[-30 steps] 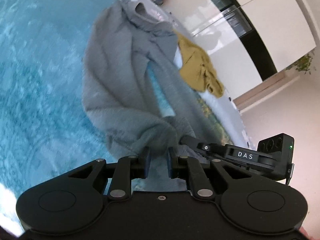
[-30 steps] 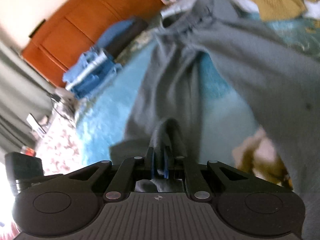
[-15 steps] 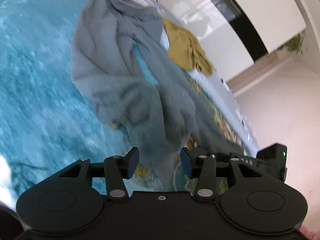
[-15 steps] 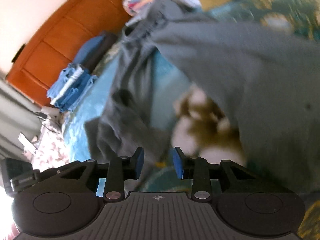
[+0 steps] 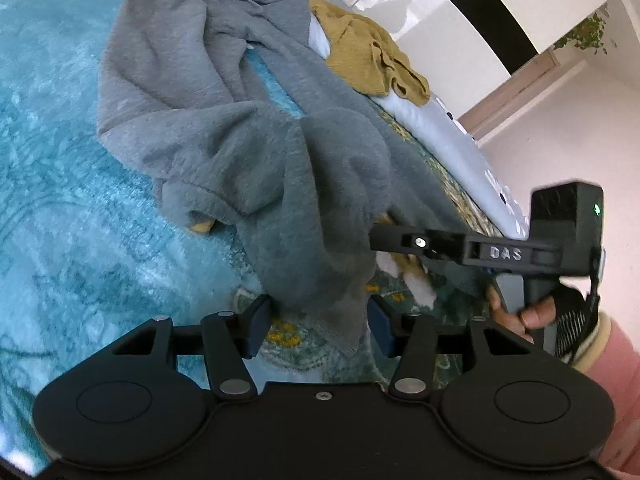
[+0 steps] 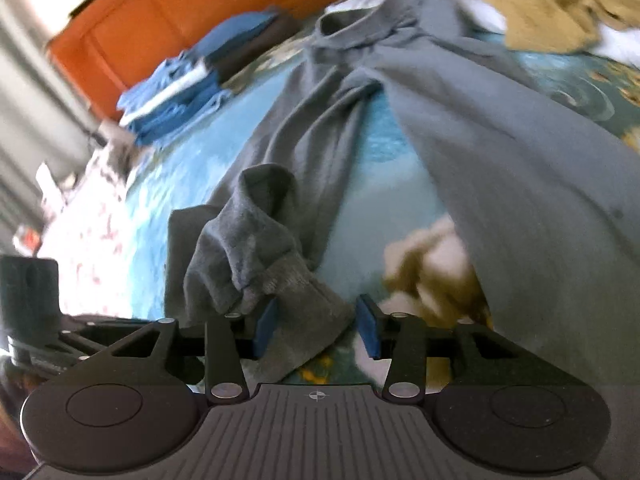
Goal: Fold clothes
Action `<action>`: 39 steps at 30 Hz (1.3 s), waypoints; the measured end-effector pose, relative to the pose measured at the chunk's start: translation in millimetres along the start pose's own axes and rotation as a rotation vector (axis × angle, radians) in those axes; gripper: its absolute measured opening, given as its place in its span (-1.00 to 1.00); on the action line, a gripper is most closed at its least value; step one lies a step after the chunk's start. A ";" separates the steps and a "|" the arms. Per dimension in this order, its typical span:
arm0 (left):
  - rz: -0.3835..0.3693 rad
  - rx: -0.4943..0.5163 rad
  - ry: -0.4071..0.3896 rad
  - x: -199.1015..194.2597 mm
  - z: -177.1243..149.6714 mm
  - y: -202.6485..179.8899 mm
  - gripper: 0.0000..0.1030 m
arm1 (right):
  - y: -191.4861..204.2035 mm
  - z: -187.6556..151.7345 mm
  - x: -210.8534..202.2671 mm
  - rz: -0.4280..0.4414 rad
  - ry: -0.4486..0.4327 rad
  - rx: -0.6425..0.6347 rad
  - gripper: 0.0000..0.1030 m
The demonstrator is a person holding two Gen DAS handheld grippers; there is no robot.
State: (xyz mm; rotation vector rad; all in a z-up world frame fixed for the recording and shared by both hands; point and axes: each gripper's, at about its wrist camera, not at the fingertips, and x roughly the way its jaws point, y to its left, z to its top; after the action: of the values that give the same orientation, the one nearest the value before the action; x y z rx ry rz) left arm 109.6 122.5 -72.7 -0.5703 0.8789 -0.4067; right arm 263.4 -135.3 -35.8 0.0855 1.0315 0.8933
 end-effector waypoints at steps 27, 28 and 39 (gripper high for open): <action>-0.189 0.163 0.022 -11.5 -14.4 -70.7 -0.72 | 6.3 -45.1 -90.3 0.064 -0.143 0.123 -0.77; -0.192 0.171 0.038 -7.3 -17.1 -73.7 -0.72 | 3.1 -52.8 -93.3 0.050 -0.140 0.136 -0.77; -0.147 0.175 0.055 -5.6 -17.7 -70.3 -0.61 | -21.7 -91.0 -100.7 -0.046 -0.164 0.276 -0.68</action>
State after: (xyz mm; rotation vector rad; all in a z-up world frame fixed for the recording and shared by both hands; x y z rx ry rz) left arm 85.0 65.6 -34.9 -0.4655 0.8470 -0.6291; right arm 185.5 -248.0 -23.9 0.3600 0.9931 0.6862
